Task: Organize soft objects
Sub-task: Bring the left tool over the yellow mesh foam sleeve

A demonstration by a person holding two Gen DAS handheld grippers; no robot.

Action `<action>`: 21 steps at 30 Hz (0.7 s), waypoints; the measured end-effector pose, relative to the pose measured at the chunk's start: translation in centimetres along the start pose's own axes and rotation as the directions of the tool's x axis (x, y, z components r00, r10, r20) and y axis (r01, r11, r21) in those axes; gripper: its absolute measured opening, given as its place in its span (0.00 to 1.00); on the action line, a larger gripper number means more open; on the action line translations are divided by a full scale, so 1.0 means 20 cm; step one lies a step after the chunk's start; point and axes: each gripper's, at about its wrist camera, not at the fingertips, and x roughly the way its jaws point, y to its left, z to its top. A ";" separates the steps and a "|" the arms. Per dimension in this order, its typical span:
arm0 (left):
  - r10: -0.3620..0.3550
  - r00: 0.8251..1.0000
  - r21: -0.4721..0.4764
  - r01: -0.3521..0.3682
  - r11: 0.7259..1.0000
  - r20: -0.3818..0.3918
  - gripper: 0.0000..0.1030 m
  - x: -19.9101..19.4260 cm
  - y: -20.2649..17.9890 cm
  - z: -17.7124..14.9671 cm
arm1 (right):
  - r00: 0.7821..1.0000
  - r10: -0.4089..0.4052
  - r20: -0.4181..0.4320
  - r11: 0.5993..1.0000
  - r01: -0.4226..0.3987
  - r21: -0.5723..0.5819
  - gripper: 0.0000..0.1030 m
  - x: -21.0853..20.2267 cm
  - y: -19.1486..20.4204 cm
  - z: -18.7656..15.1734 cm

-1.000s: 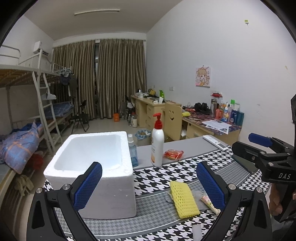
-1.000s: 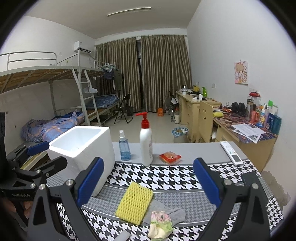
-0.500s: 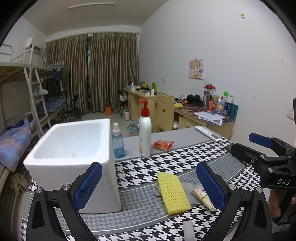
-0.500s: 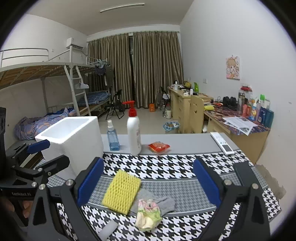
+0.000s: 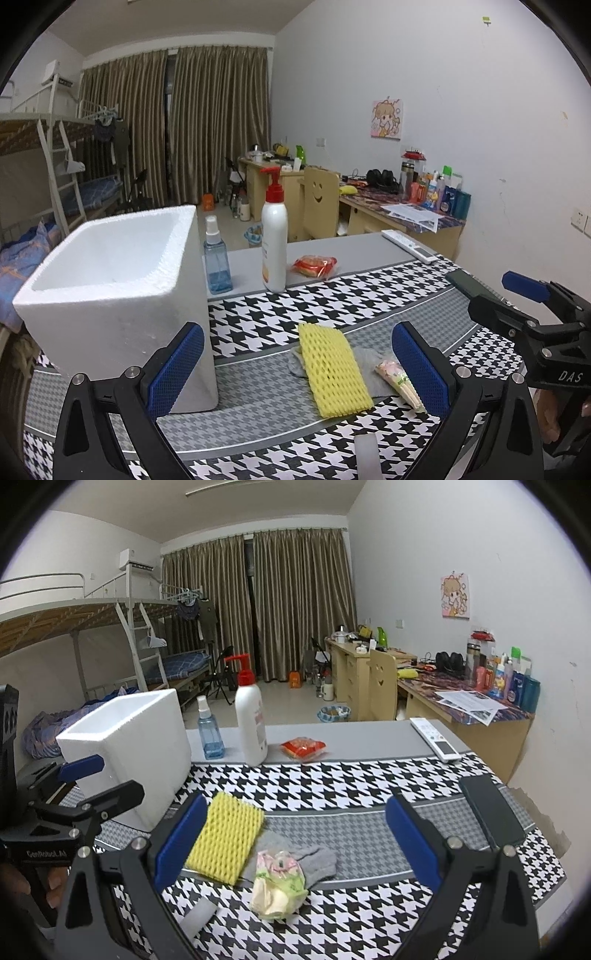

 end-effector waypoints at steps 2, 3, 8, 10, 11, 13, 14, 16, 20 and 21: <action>-0.007 1.000 -0.004 0.007 1.000 -0.008 0.99 0.01 0.00 -0.01 | 1.000 -0.003 -0.006 1.000 0.003 0.000 0.96 0.00 -0.01 -0.01; -0.014 1.000 -0.005 0.013 1.000 -0.017 0.99 0.03 0.00 -0.02 | 1.000 -0.002 -0.009 1.000 0.002 0.003 0.96 0.01 -0.01 -0.02; -0.025 0.999 0.004 0.025 1.000 -0.041 0.99 0.07 -0.03 -0.04 | 1.000 0.002 -0.023 1.000 -0.002 0.013 0.96 0.02 -0.03 -0.05; -0.028 0.998 0.007 0.028 1.000 -0.049 0.99 0.08 -0.03 -0.05 | 1.000 -0.002 -0.030 1.000 0.003 0.014 0.96 0.03 -0.04 -0.06; -0.031 0.998 0.008 0.031 0.999 -0.051 0.99 0.09 -0.04 -0.05 | 0.999 -0.002 -0.035 1.000 0.002 0.016 0.96 0.04 -0.04 -0.07; -0.029 0.998 0.009 0.029 1.000 -0.055 0.99 0.10 -0.04 -0.06 | 0.999 -0.001 -0.042 1.000 0.002 0.019 0.96 0.04 -0.05 -0.08; -0.028 0.998 0.009 0.028 1.000 -0.056 0.99 0.10 -0.04 -0.06 | 0.999 -0.003 -0.045 1.000 0.004 0.020 0.96 0.05 -0.05 -0.08; -0.026 0.998 0.013 0.026 1.000 -0.059 0.99 0.11 -0.04 -0.06 | 0.999 -0.003 -0.049 1.000 0.004 0.020 0.96 0.05 -0.06 -0.08; -0.030 0.997 0.020 0.032 0.999 -0.076 0.99 0.13 -0.06 -0.08 | 0.998 -0.006 -0.061 1.000 0.007 0.013 0.96 0.05 -0.06 -0.11; -0.031 0.996 0.020 0.033 0.999 -0.081 0.99 0.14 -0.06 -0.08 | 0.998 -0.005 -0.068 1.000 0.005 0.013 0.96 0.06 -0.07 -0.12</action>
